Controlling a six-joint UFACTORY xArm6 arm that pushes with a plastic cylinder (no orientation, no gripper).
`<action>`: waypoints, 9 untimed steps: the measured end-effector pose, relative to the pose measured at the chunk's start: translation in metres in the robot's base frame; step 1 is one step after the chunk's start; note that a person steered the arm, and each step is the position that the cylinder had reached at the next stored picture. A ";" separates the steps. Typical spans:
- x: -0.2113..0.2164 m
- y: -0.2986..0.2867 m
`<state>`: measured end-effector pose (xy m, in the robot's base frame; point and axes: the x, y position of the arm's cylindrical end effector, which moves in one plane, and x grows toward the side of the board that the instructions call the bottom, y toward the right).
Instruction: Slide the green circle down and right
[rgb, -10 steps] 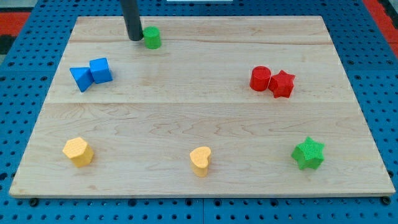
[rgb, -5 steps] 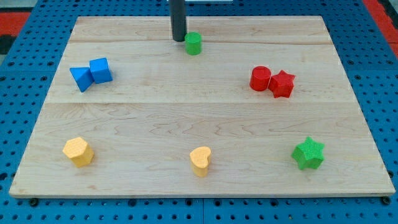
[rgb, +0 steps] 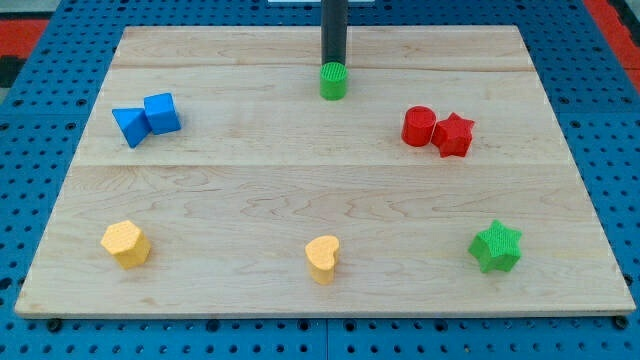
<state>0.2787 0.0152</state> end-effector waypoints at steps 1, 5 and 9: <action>0.024 0.000; 0.122 -0.017; 0.163 -0.065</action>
<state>0.4418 -0.0496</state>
